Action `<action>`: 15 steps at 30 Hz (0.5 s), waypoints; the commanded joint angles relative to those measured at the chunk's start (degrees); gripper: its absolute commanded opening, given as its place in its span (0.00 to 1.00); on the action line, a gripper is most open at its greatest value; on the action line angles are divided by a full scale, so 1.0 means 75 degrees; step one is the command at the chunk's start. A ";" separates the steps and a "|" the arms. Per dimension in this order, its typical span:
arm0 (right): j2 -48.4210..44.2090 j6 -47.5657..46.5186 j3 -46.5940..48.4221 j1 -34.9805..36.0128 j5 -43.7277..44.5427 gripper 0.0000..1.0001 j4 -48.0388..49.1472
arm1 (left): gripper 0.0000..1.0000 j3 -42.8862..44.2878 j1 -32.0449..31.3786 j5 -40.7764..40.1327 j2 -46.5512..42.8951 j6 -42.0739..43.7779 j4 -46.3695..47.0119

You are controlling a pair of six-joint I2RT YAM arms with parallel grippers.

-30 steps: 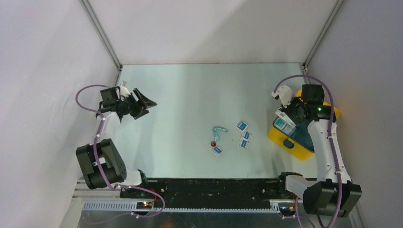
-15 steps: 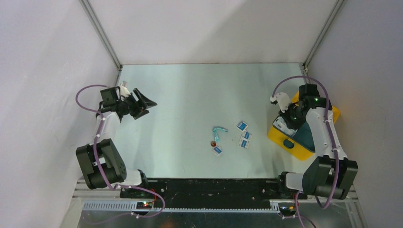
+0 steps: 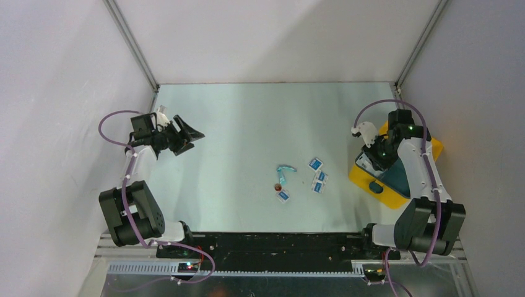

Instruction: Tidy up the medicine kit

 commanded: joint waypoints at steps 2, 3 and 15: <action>-0.0422 0.0055 0.0254 -0.0060 0.0069 0.41 0.0259 | 0.75 0.0301 0.0040 0.0139 0.0009 0.0055 0.0130; -0.0425 0.0115 0.0253 -0.0062 0.0063 0.42 0.0299 | 0.75 0.0294 0.0040 0.0136 0.0005 0.0068 0.0129; -0.0288 0.0778 0.0399 -0.0066 -0.0624 0.42 0.0935 | 0.75 0.0292 0.0040 0.0132 0.0009 0.0052 0.0128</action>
